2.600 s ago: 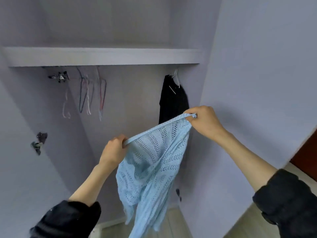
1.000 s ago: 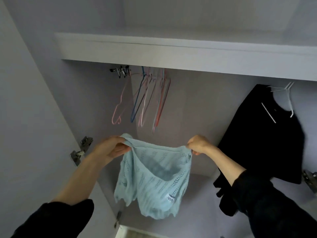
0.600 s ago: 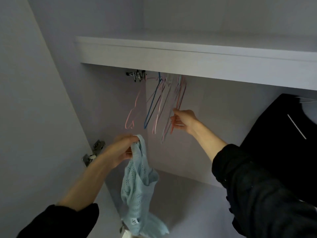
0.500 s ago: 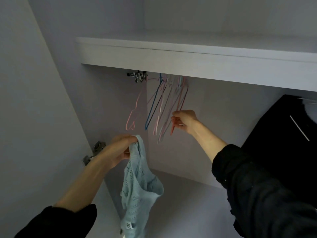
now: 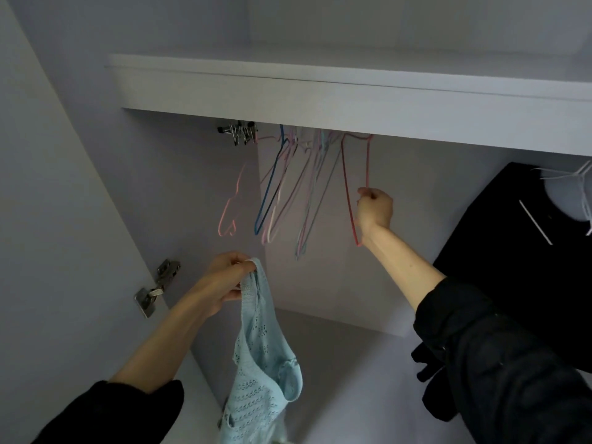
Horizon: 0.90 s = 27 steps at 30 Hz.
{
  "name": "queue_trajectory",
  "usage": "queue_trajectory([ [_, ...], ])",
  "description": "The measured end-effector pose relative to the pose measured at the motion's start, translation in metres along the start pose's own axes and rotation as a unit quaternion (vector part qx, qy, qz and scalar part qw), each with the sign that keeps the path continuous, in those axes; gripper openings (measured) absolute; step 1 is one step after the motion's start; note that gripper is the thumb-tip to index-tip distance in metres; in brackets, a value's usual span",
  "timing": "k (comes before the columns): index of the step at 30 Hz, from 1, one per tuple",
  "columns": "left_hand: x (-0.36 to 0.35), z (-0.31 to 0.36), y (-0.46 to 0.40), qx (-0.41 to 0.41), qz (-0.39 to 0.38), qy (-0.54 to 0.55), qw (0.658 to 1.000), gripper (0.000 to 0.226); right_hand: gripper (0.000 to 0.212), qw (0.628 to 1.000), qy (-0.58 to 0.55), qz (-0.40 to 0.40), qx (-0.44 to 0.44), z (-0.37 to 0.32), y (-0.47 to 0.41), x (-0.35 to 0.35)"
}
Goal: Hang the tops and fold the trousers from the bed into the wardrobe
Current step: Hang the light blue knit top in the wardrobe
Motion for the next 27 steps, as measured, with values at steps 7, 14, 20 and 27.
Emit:
queue_trajectory([
  [7, -0.020, -0.006, 0.005, 0.003, -0.001, -0.007, 1.000, 0.004, 0.036, 0.998, 0.051, 0.002, 0.048, 0.005, -0.003, 0.032],
  [14, -0.034, -0.008, 0.011, 0.010, 0.005, -0.003, 1.000, 0.005, 0.027, 0.997, 0.021, 0.001, 0.068, -0.014, -0.006, 0.061],
  [20, -0.047, -0.008, 0.016, 0.012, -0.012, -0.020, 1.000, 0.004, 0.015, 0.999, 0.037, -0.019, -0.002, 0.027, 0.018, 0.080],
  [27, -0.054, -0.014, 0.018, 0.011, -0.033, -0.037, 0.999, 0.010, 0.052, 0.999, 0.017, 0.001, -0.026, 0.087, 0.070, 0.140],
])
Point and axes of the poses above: each hand's wrist, its own y-axis away from the middle knuckle, its own x-axis out of the back of the hand, z = x × y, the point moved 8 cm from there along -y, towards the middle knuckle, and after that the axes turned 4 degrees about -y, right-handed, at the moved point
